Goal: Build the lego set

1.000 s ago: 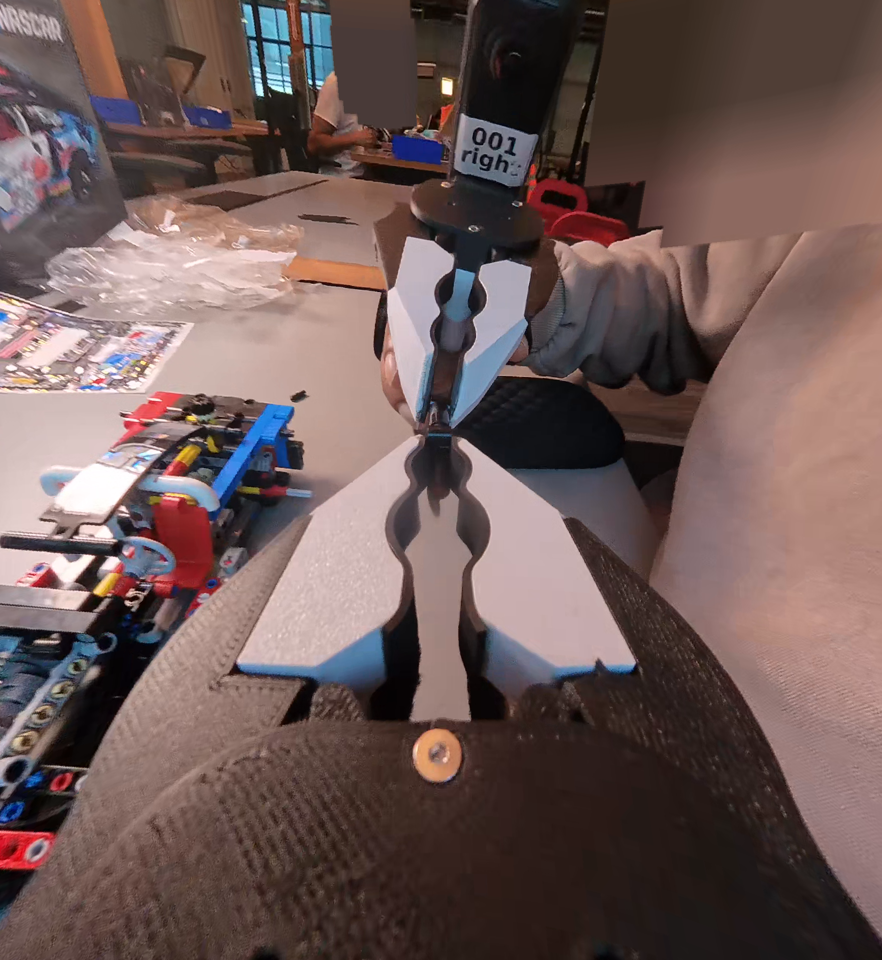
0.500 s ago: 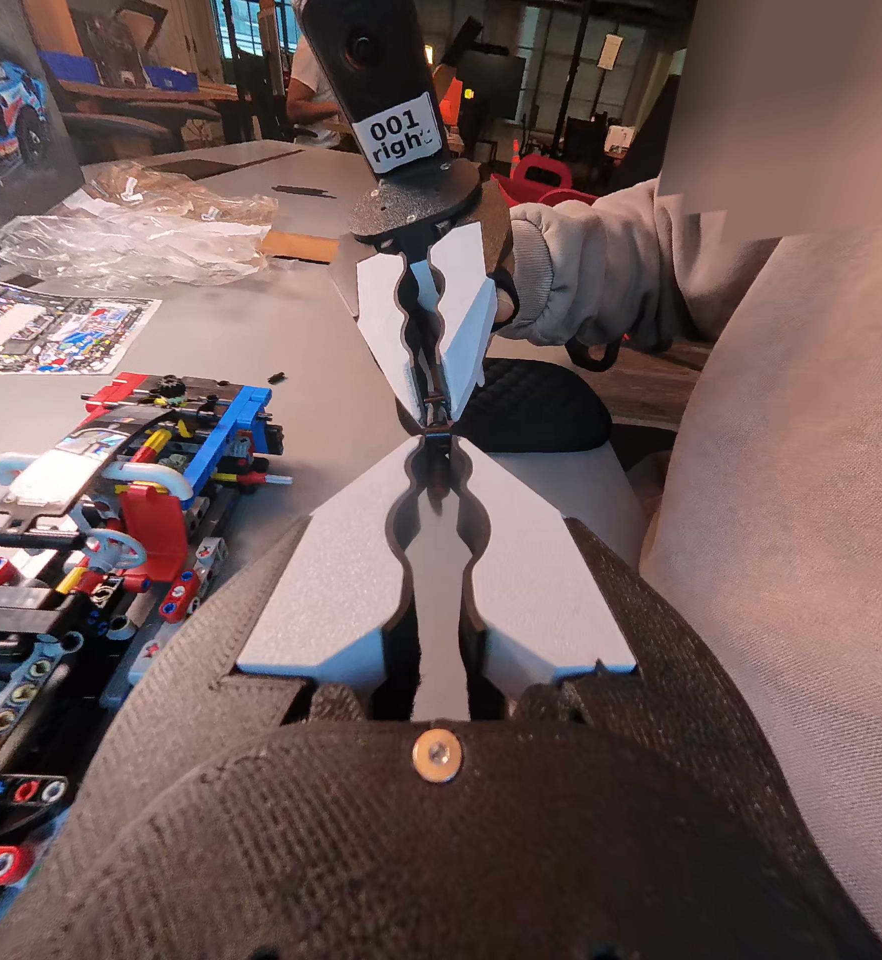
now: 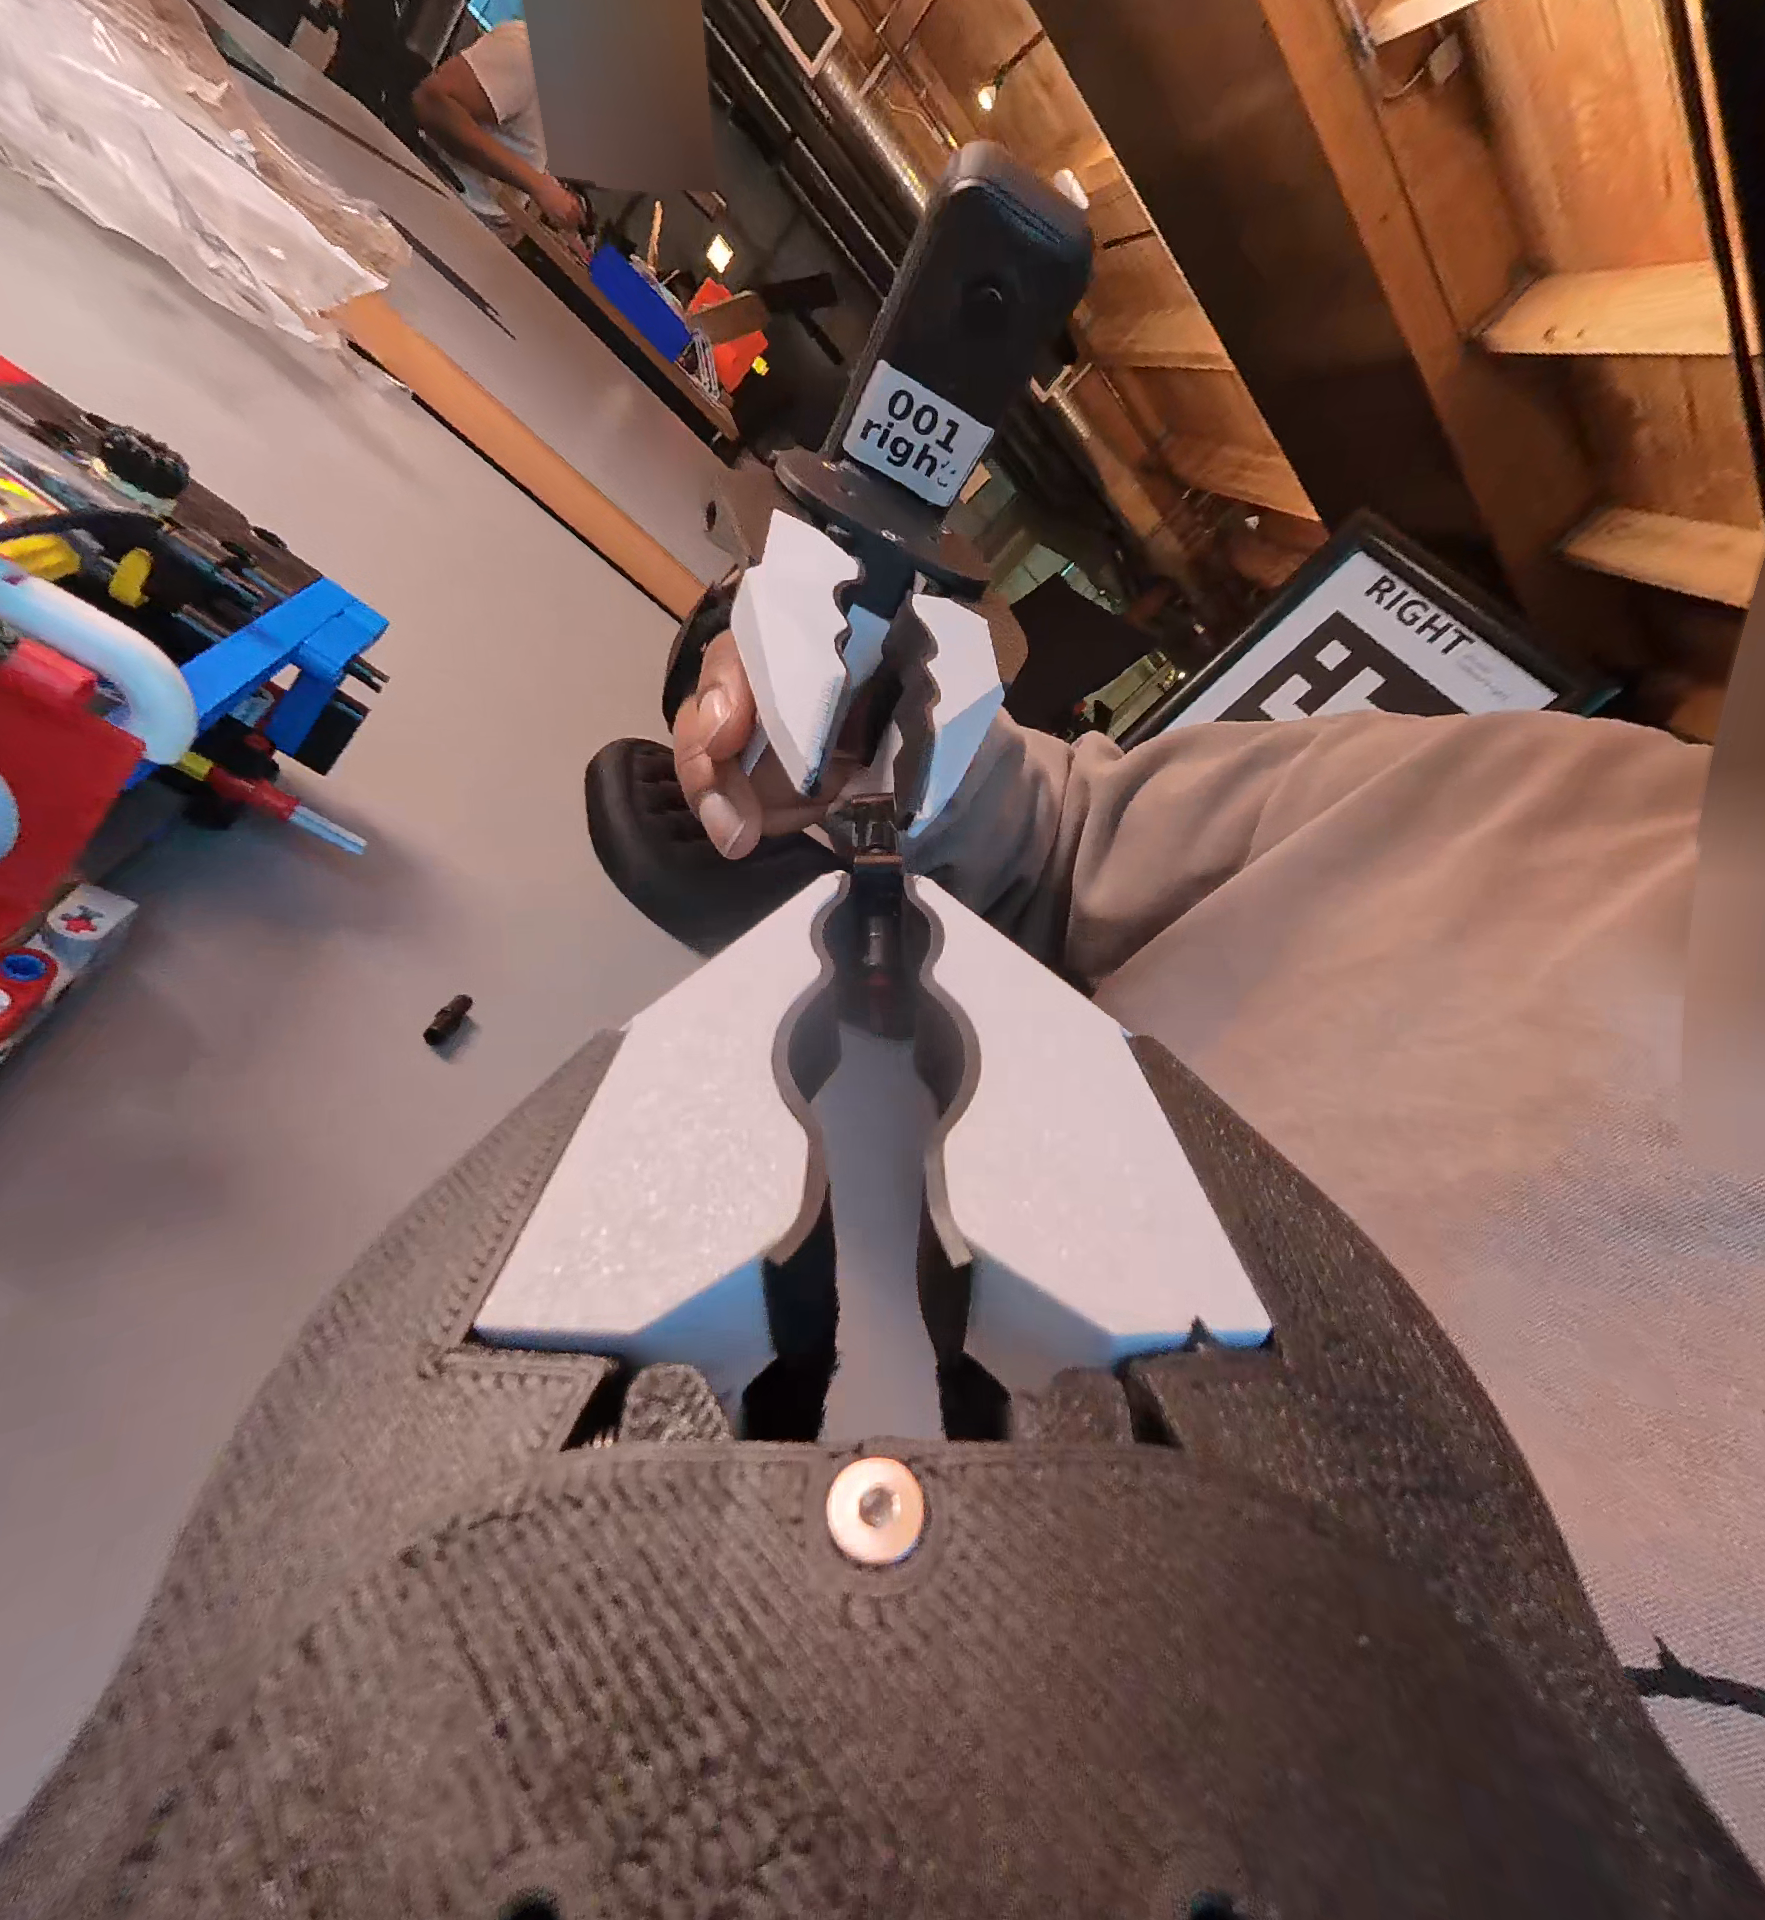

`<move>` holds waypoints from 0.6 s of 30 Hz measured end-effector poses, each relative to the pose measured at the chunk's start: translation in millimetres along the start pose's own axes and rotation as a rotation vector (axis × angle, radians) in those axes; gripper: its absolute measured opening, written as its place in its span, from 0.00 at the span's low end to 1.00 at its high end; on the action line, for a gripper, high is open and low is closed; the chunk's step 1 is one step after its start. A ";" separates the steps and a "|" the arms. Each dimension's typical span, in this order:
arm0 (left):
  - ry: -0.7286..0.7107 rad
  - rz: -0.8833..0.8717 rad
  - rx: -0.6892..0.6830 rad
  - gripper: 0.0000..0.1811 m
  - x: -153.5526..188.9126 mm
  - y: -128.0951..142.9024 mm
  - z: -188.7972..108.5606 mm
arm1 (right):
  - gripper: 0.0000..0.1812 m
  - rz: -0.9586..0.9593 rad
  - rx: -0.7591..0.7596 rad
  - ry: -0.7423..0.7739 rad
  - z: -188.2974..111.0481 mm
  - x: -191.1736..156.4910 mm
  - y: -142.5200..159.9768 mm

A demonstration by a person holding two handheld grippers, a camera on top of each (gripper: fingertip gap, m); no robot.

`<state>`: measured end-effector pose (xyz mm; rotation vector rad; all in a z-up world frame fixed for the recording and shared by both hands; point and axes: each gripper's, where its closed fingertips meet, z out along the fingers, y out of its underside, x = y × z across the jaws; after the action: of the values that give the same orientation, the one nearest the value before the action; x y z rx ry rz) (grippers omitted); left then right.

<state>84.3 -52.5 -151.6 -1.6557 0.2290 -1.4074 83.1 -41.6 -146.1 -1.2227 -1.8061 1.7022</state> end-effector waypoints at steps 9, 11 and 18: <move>0.022 -0.059 -0.029 0.02 0.4 7.1 2.6 | 0.04 -0.091 -0.081 0.003 7.2 -6.3 10.6; 0.014 -0.045 -0.028 0.02 0.4 7.0 2.6 | 0.04 -0.014 -0.069 -0.014 7.2 -6.8 10.3; -0.011 -0.017 -0.036 0.03 -2.3 7.6 2.1 | 0.04 0.096 -0.039 -0.027 7.7 -5.1 12.2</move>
<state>88.5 -54.2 -158.5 -1.6980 0.2356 -1.4133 84.1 -51.6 -157.6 -1.3289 -1.8312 1.7510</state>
